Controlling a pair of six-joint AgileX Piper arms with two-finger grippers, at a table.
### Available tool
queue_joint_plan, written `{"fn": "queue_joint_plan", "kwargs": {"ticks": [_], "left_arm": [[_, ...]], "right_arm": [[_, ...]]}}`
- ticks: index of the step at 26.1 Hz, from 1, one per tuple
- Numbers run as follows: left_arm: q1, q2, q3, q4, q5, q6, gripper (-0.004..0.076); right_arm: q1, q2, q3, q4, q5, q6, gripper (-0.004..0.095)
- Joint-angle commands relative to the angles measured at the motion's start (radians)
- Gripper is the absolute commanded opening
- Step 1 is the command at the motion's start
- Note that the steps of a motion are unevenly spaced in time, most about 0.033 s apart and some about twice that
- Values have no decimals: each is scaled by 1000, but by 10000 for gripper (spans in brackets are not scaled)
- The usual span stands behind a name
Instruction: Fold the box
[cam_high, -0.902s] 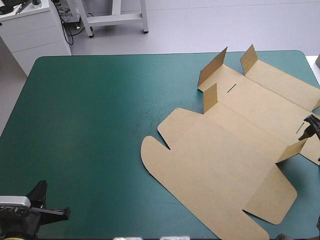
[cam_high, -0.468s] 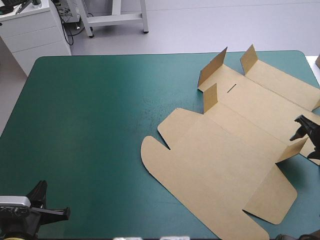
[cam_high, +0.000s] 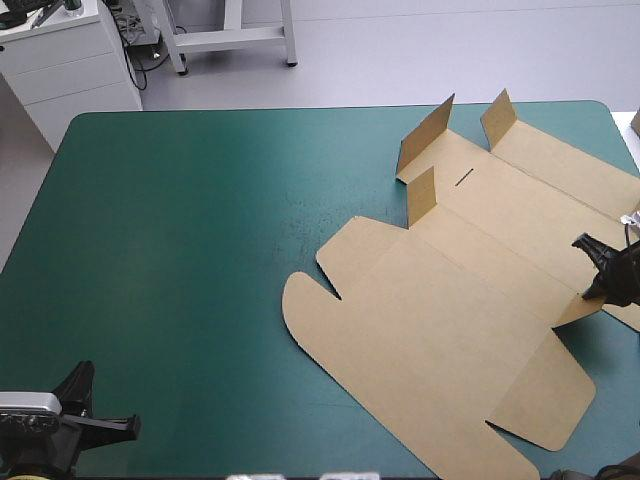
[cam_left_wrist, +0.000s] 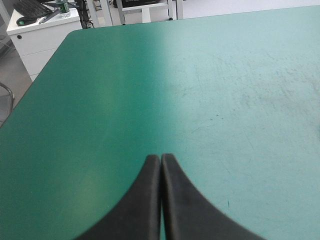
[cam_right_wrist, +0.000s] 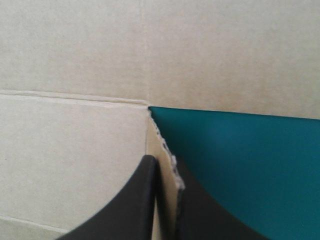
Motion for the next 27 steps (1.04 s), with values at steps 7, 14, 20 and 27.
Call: {"fn": "queue_joint_plan", "kwargs": {"ticks": [7, 14, 20, 27], "left_arm": [[-5, -16, -21, -2, -74, -8, -32], [-5, -16, -21, -2, -74, -8, -32], [-5, -16, -21, -2, -74, -8, -32], [-5, -16, -21, -2, -74, -8, -32]], "right_arm": [[18, -34, -35, 115, 22, -140, -23], [116, -8, -154, 77, -13, -260, -21], [332, 104, -423, -148, 24, -277, -22], [568, 248, -706, -185, 120, -527, -23]]}}
